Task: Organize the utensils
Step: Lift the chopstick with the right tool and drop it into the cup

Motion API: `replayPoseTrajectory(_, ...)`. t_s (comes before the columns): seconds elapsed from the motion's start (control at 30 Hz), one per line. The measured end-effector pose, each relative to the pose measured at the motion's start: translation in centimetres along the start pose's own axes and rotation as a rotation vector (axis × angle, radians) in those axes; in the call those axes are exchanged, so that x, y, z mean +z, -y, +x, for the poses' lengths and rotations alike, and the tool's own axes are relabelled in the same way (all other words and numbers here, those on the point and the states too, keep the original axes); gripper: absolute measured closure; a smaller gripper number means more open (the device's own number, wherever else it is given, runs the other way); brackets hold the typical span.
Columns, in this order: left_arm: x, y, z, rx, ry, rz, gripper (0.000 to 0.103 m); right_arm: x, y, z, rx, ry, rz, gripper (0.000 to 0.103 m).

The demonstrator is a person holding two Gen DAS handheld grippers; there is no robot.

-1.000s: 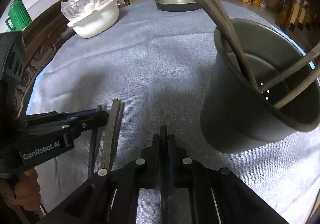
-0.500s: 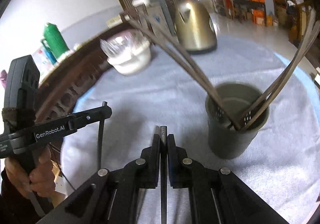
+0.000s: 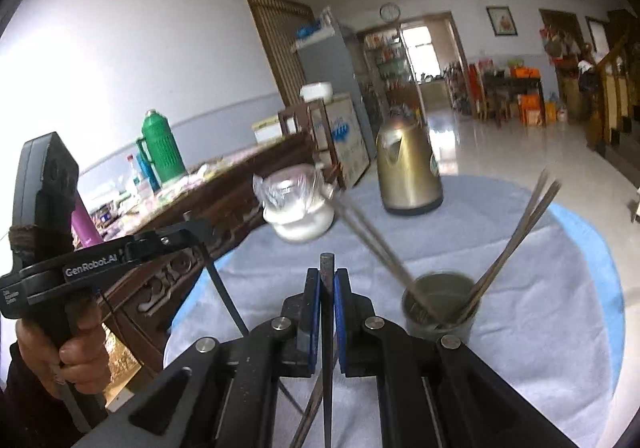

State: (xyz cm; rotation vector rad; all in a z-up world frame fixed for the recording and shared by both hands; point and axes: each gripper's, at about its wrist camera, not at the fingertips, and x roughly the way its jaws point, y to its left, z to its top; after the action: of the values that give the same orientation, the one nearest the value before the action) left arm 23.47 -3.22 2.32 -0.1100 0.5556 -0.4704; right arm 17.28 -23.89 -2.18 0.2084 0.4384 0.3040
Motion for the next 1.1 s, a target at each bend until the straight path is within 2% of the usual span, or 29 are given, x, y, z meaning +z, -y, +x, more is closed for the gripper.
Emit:
replayPoseTrajectory(0.2,1.5,2.1,-0.1,-0.001,0.037,0.020,0.096,1.7,1.2,-2.4,-0.027,0.072,0.011,0.096)
replayPoseTrajectory(0.57,4.5,5.7,0.5,0.007,0.123,0.047,0.096,5.6,3.9,-3.8,-0.076,0.200,0.058,0.096)
replayPoseTrajectory(0.77,6.5,7.2,1.0,0.001,0.179,0.043,0.096,7.8,5.3,-4.2,-0.118,0.280,0.086,0.096)
replayPoseTrajectory(0.93,7.0,8.3,2.2,-0.006,0.219,0.033,0.096,8.9,5.9,-4.8,-0.189,0.362,0.087,0.096)
replayPoseTrajectory(1.1,6.5,8.6,4.1,-0.013,0.229,0.018,0.096,9.0,6.7,-3.4,-0.244,0.361,0.084,0.096)
